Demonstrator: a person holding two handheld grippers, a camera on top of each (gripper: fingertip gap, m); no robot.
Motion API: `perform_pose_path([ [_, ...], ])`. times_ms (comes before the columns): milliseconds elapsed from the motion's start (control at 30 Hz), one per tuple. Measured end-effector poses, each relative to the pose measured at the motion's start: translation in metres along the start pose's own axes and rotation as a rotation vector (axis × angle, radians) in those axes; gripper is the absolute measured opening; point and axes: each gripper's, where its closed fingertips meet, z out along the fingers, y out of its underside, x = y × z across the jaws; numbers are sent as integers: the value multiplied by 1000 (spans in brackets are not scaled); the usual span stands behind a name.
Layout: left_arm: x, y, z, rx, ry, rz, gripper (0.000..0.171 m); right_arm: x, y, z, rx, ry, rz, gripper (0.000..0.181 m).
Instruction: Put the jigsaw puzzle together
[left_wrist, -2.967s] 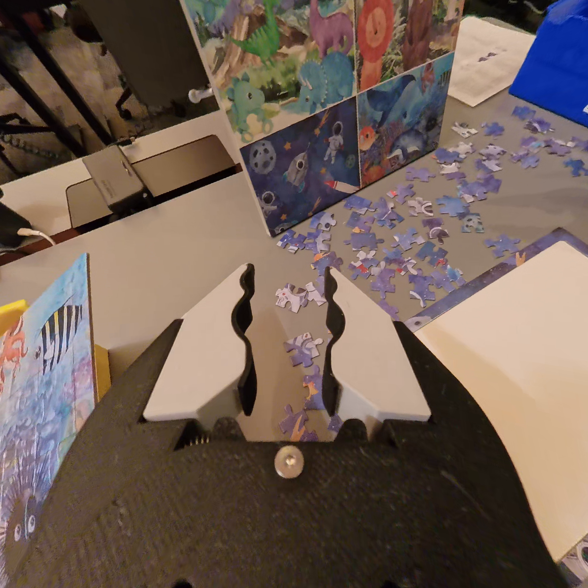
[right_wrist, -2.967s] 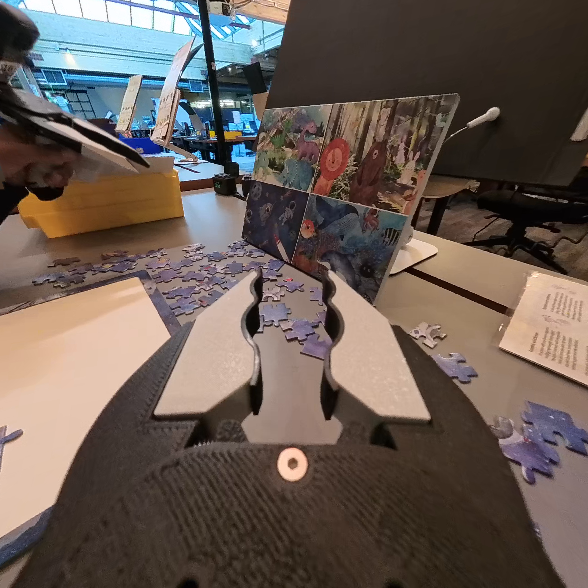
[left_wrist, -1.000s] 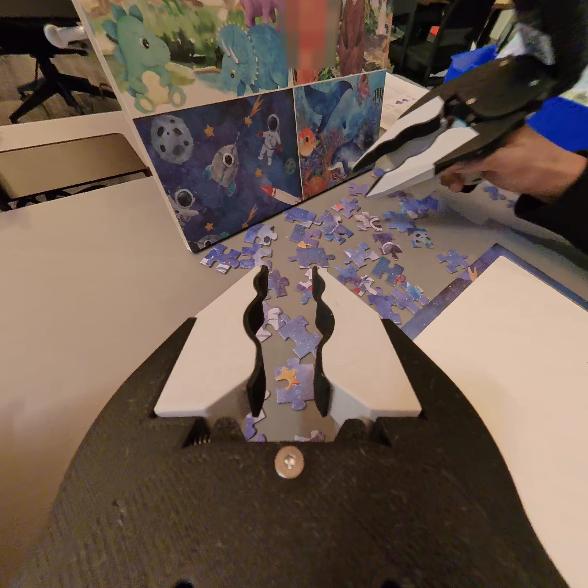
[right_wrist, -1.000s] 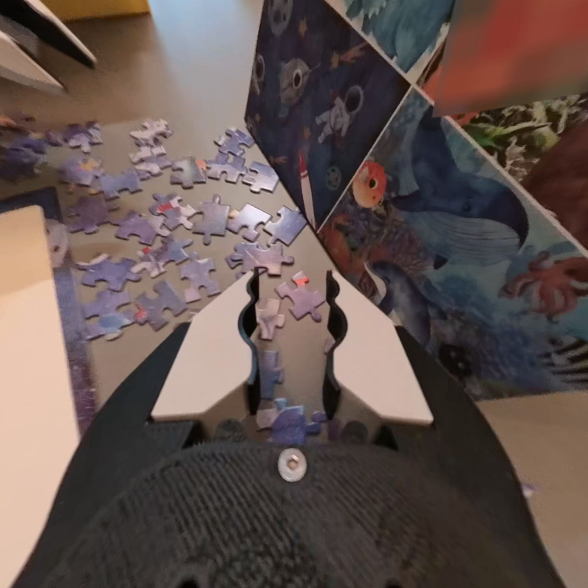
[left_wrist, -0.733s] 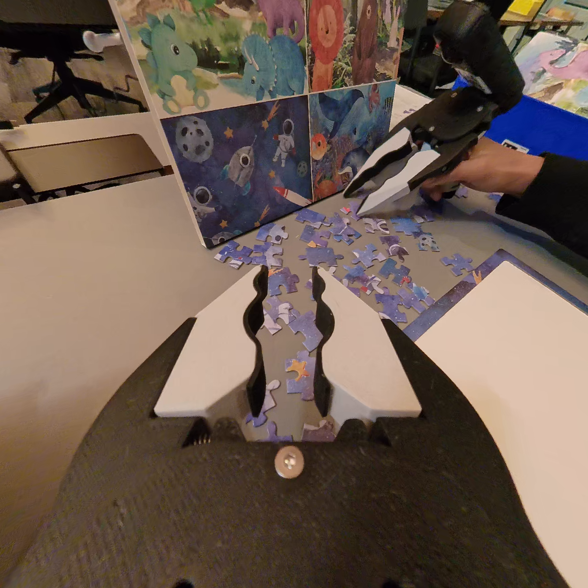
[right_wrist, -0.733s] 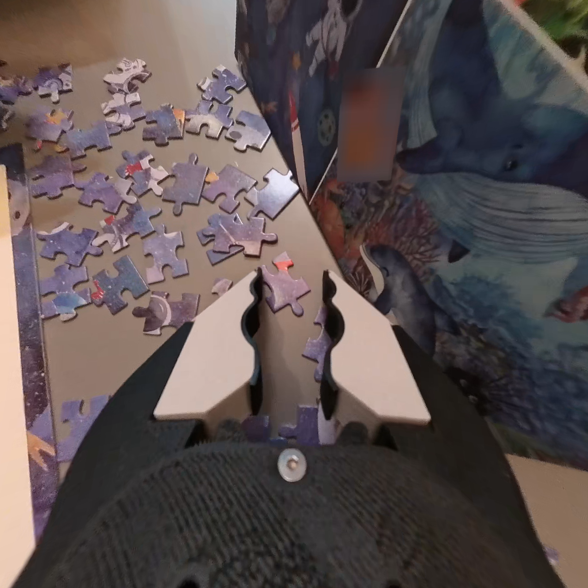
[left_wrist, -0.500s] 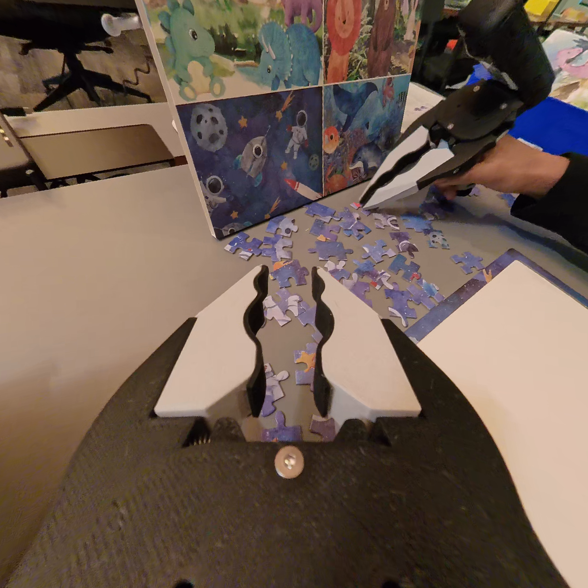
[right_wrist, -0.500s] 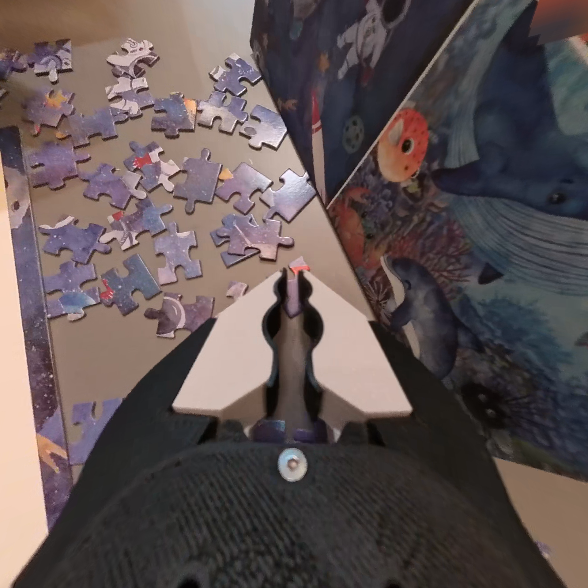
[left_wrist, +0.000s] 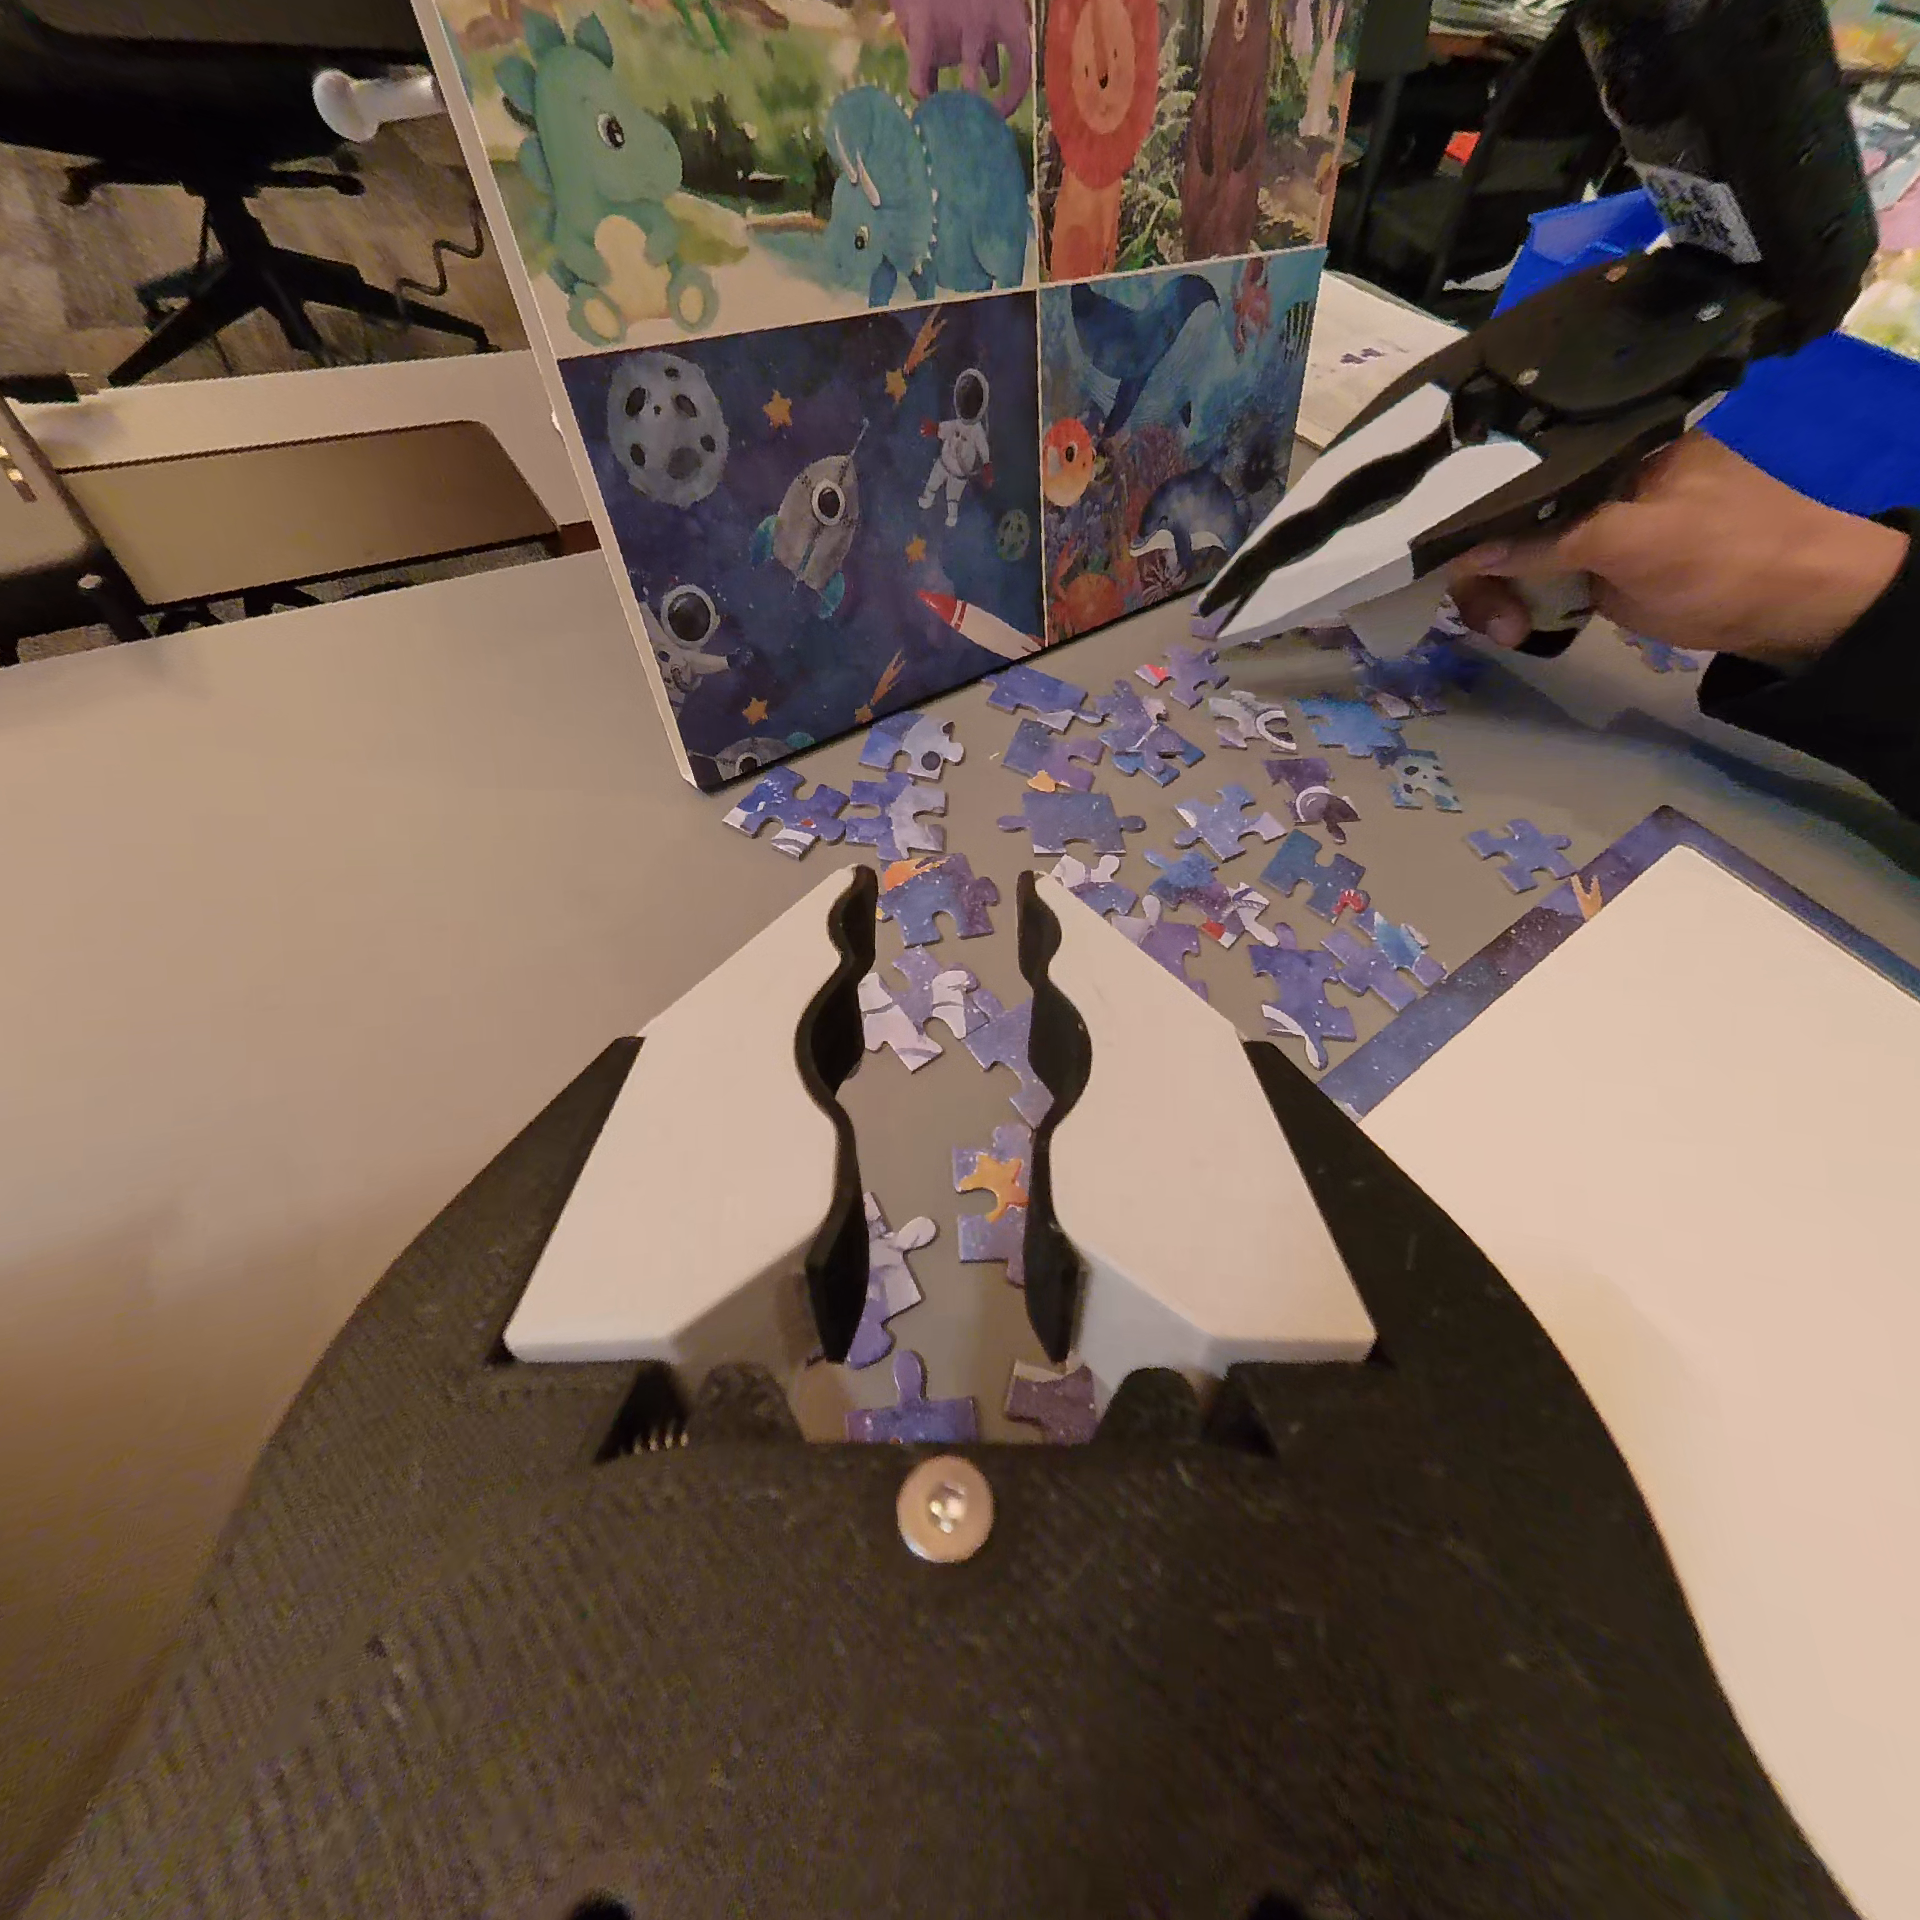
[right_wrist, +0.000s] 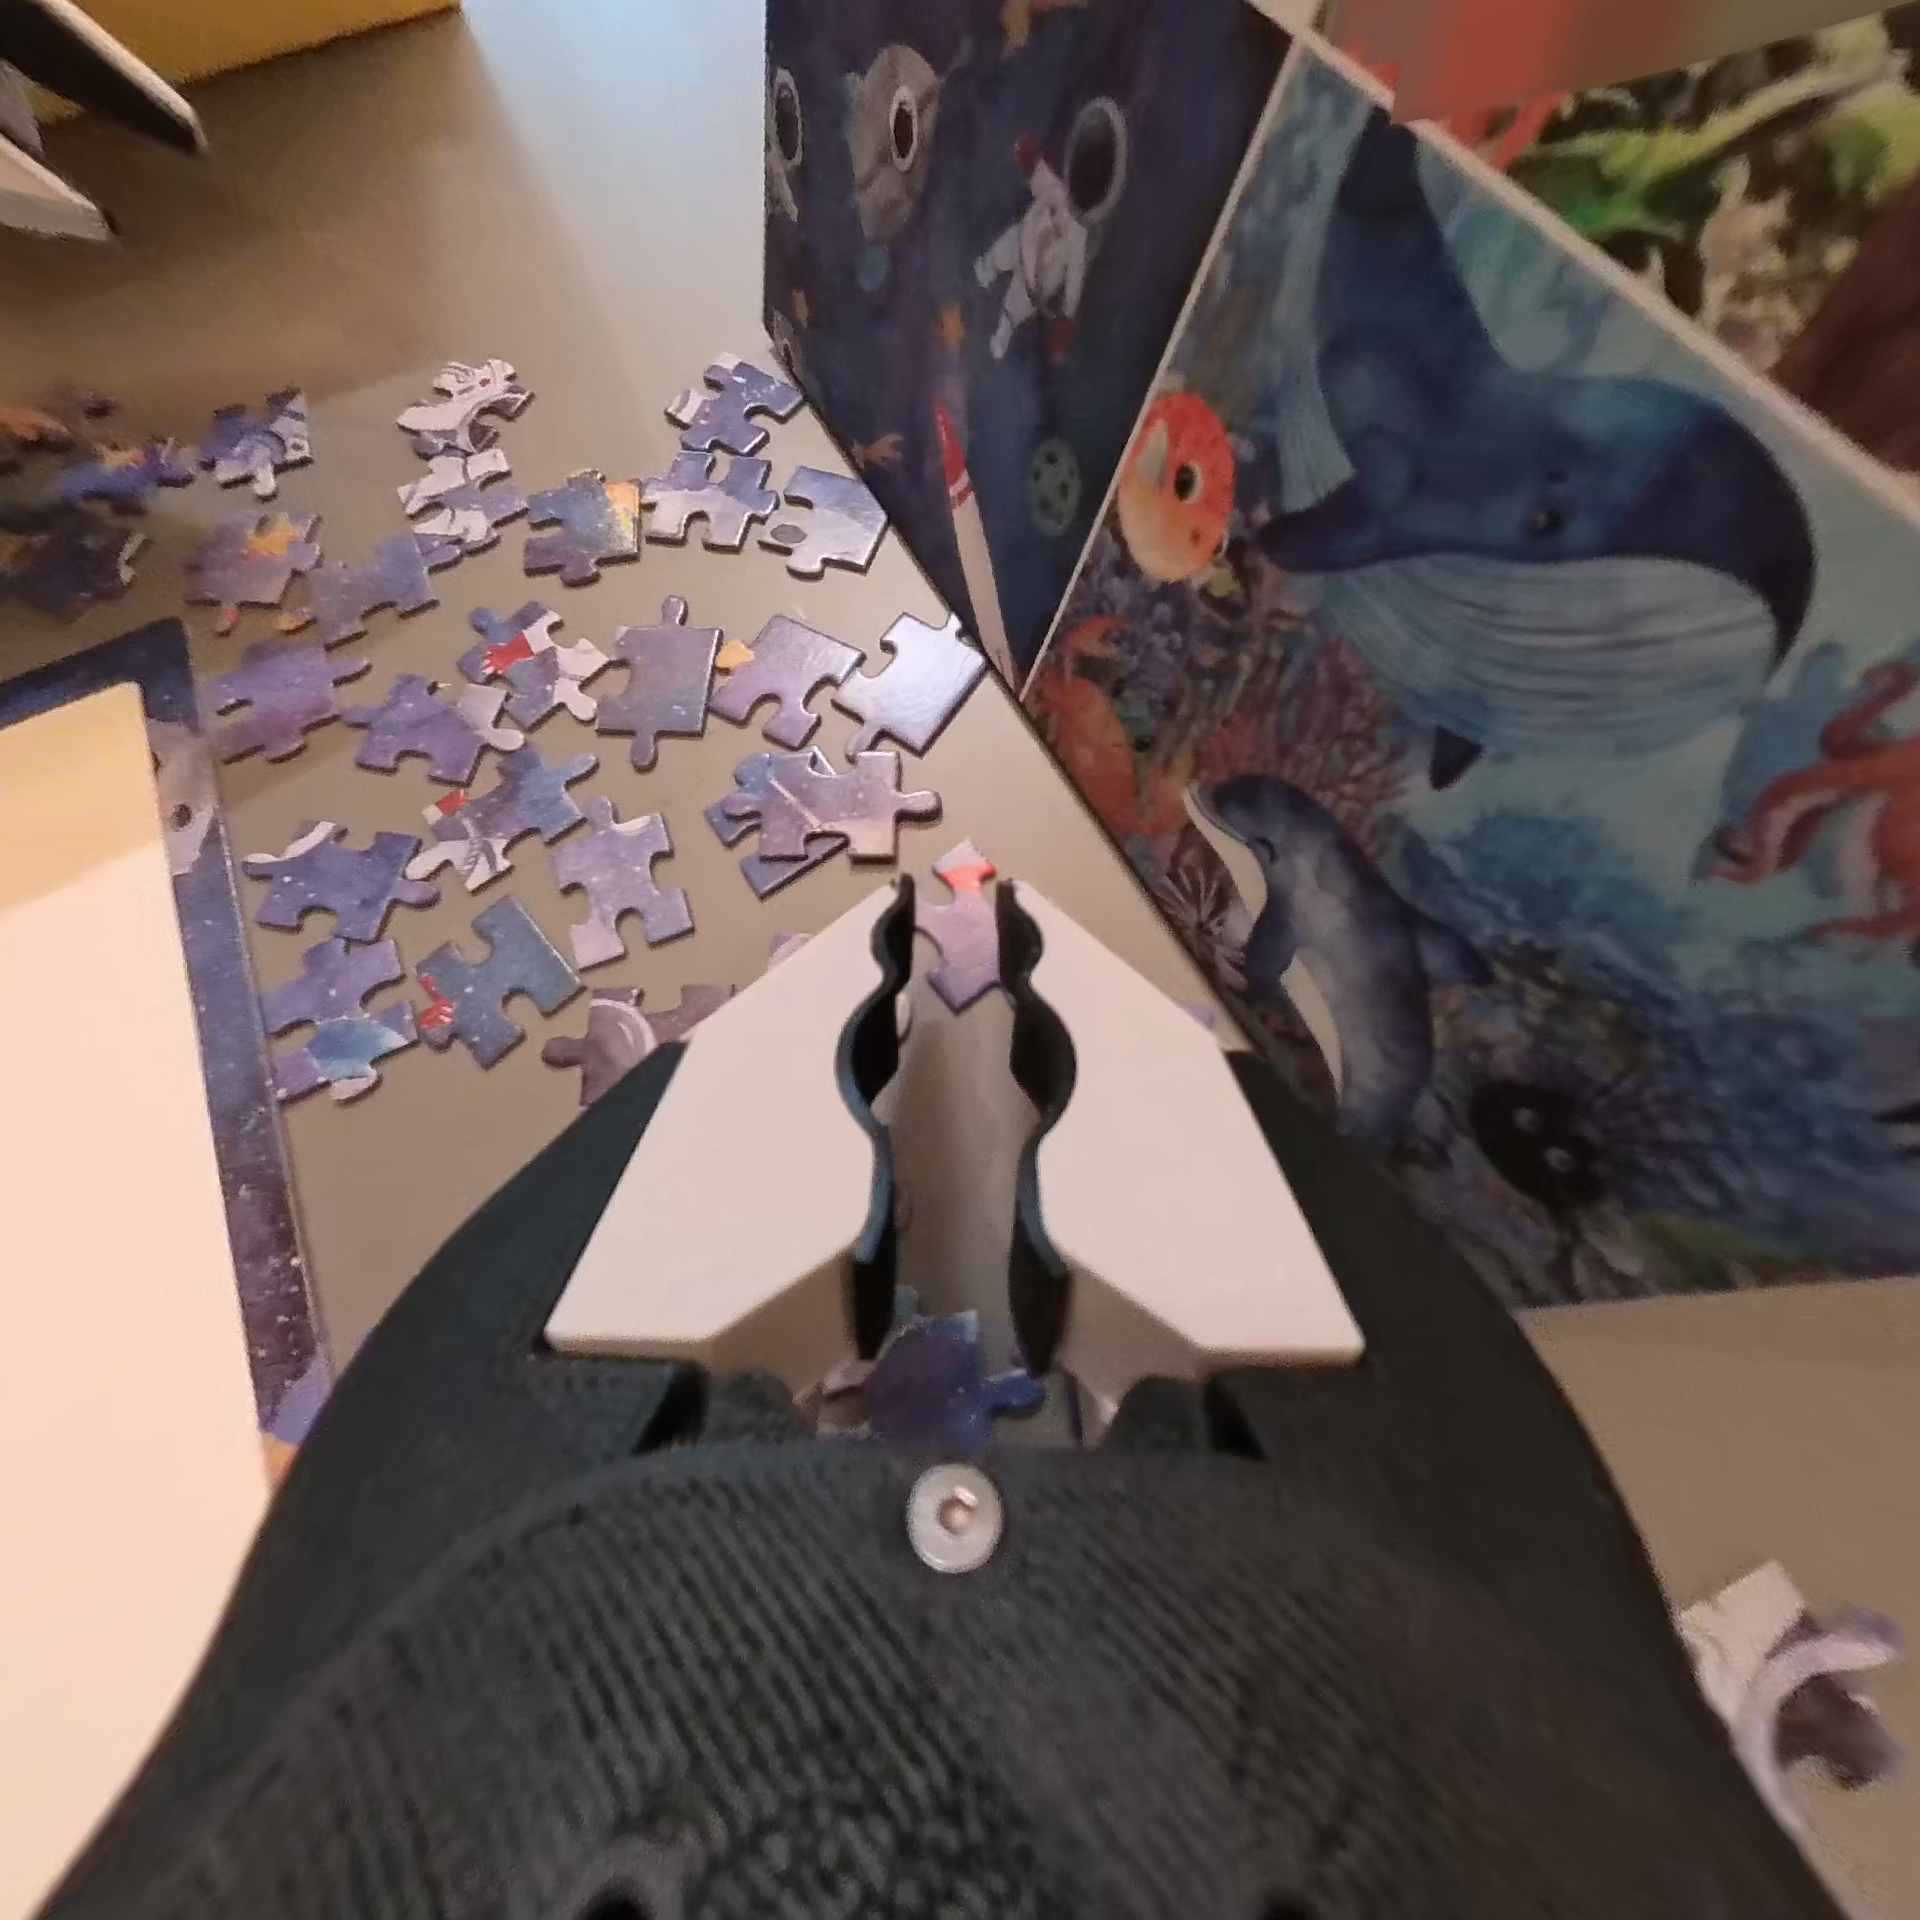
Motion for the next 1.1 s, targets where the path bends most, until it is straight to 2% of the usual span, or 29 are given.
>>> perform_pose_path([
  [167, 0, 1, 0, -1, 4, -4, 26, 4, 9, -6, 14, 34, 71, 17],
  [367, 1, 3, 3, -15, 4, 5, 26, 4, 24, -1, -47, 50, 103, 30],
  [433, 1, 4, 3, -19, 3, 8, 26, -8, 23, 0, -61, -12, 124, 32],
  [533, 2, 4, 3, -20, 5, 8, 26, -41, 15, 1, -40, -209, 154, 31],
  [600, 2, 4, 4, -21, 6, 8, 26, -35, 11, 0, -29, -168, 133, 31],
  [733, 2, 5, 4, -25, 7, 10, 26, -6, 9, 1, -32, 10, -11, 27],
  [900, 2, 6, 5, -32, 4, 16, 27, -9, 10, 17, -77, -44, -52, 42],
  [1100, 2, 6, 5, -33, 0, 21, 27, -8, 10, 24, -136, -29, -128, 32],
])
